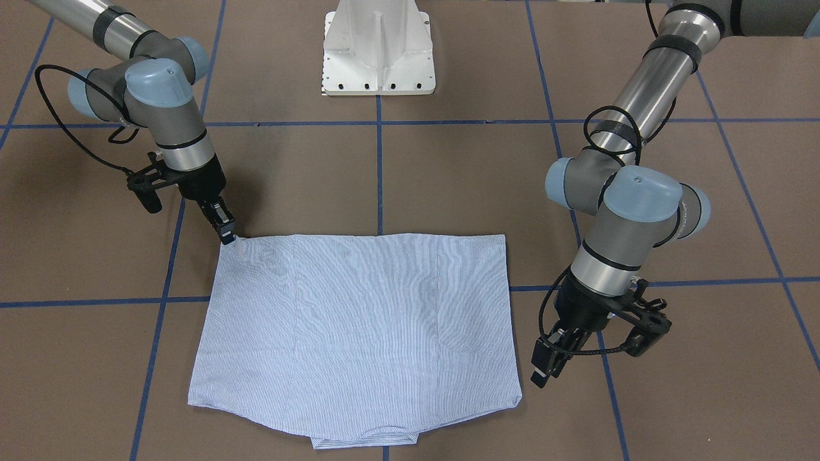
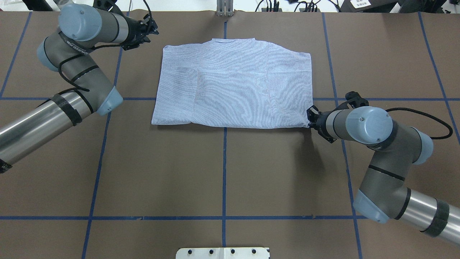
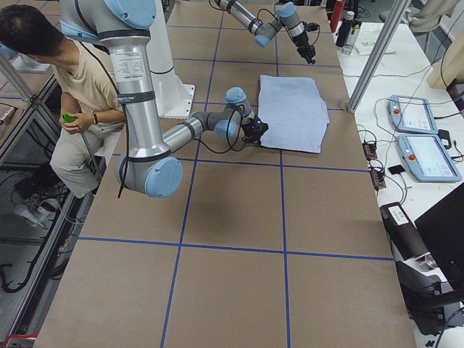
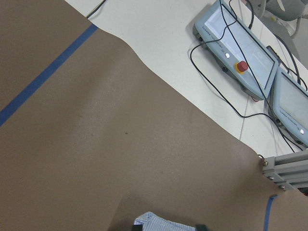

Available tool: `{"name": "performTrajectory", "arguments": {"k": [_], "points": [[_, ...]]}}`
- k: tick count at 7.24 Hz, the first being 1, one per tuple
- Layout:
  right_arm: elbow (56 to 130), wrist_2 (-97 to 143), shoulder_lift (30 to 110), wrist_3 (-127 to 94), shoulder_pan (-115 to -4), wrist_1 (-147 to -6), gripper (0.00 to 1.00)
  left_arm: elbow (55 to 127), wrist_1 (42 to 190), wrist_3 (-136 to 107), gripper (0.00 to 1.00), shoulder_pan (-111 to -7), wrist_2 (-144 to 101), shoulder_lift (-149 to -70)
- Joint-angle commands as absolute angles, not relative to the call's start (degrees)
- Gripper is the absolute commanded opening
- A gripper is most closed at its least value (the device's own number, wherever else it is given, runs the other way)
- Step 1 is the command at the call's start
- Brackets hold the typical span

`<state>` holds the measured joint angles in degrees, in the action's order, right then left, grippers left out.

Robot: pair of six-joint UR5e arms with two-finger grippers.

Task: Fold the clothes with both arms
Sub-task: 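Drag the shirt corner toward the robot with the right gripper, rotating it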

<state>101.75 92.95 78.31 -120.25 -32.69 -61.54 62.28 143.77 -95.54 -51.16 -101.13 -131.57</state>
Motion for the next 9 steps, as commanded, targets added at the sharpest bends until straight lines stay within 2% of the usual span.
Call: {"name": "performTrajectory", "arguments": {"k": [1, 2, 4, 7, 8, 9], "points": [[113.0, 93.8, 87.0, -121.6, -29.1, -61.7, 0.00, 62.3, 143.9, -95.5, 0.46, -51.2, -101.2, -131.5], [118.3, 93.9, 91.4, -122.1, -24.0, -61.7, 0.00, 63.3, 143.8, -95.5, 0.46, -51.2, -101.3, -131.3], [123.1, 95.0, 94.6, -123.0, -14.5, -61.9, 0.00, 65.5, 143.8, -95.4, 0.46, -51.2, -102.8, -130.7], [128.8, 105.0, 96.9, -123.1, -8.4, -61.8, 0.00, 70.7, 140.3, -95.4, 0.46, -51.3, -107.0, -130.6], [128.9, 105.6, 97.0, -123.6, -5.9, -61.8, 0.23, 76.5, 137.2, -95.5, 0.46, -51.1, -108.0, -127.1], [129.1, 105.4, 97.2, -125.3, -5.5, -61.8, 0.99, 80.0, 135.6, -95.5, 0.46, -51.1, -109.2, -125.1]]}}
